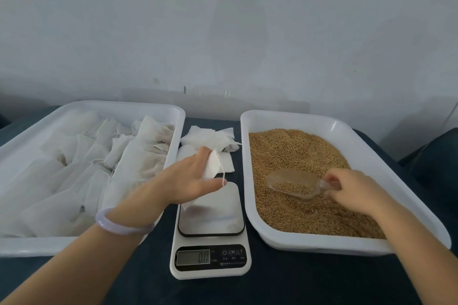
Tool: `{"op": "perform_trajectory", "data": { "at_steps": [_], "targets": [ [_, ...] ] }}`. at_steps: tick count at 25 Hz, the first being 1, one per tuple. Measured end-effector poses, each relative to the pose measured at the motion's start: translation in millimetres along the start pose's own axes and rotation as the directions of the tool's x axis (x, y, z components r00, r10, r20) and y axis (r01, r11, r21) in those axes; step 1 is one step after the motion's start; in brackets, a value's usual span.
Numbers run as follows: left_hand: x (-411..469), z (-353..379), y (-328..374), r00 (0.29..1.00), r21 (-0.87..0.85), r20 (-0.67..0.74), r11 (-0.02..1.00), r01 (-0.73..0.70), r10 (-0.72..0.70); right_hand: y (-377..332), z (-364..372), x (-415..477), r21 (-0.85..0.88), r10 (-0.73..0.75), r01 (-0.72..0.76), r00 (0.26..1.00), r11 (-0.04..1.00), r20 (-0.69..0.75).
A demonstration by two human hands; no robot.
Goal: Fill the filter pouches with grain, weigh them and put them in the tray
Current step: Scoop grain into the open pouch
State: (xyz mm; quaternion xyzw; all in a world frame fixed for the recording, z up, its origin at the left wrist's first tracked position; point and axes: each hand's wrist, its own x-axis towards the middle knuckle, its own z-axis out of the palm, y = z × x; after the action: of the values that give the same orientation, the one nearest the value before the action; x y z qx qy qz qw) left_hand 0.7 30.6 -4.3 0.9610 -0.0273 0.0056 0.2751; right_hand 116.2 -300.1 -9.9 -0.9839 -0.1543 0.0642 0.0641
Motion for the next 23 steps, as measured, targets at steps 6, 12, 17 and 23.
{"op": "perform_trajectory", "data": {
  "at_steps": [6,12,17,23],
  "targets": [
    [0.3,1.6,-4.9,0.999,-0.077,-0.044,0.997,-0.022,0.019,-15.3,4.4,4.1,-0.019,-0.152,0.152,0.988,0.988,-0.019],
    [3.0,2.8,-8.7,0.993,-0.252,-0.099,0.967,0.032,-0.059,-7.3,3.3,-0.3,0.016,-0.176,0.177,0.984,0.984,-0.014],
    [4.1,1.2,-8.1,0.983,-0.360,-0.144,0.931,0.054,-0.113,-4.0,-0.3,-5.1,-0.057,-0.248,0.248,0.969,0.967,0.013],
    [1.9,-0.4,-6.0,0.975,-0.172,-0.219,0.985,-0.001,-0.037,3.0,0.7,-12.5,0.064,-0.328,0.325,0.943,0.944,0.057]
  ]
}}
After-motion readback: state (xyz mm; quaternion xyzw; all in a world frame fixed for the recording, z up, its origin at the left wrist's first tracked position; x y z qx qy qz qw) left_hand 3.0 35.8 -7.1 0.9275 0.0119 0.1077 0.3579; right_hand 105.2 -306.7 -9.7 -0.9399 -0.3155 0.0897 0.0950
